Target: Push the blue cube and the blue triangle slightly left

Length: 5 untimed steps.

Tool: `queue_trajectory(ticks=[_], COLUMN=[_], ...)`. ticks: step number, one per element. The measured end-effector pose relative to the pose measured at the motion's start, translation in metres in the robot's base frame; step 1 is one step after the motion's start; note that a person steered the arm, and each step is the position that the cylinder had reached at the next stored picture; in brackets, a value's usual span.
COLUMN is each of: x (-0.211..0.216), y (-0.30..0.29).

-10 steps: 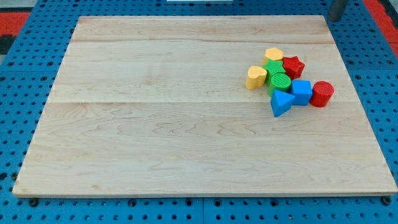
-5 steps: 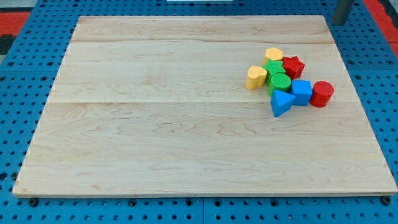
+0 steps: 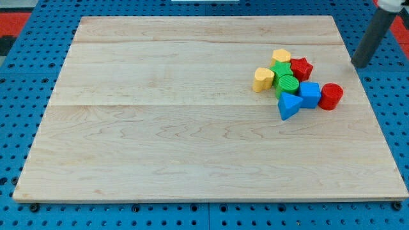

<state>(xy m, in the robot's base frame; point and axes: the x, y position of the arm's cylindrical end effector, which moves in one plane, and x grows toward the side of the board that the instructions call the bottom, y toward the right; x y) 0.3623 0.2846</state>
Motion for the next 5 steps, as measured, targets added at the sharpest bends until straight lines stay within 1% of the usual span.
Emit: queue_trajectory(ticks=[1, 2, 3, 4, 5], x=[0.035, 0.057, 0.068, 0.098, 0.122], y=[-0.057, -0.075, -0.103, -0.133, -0.142])
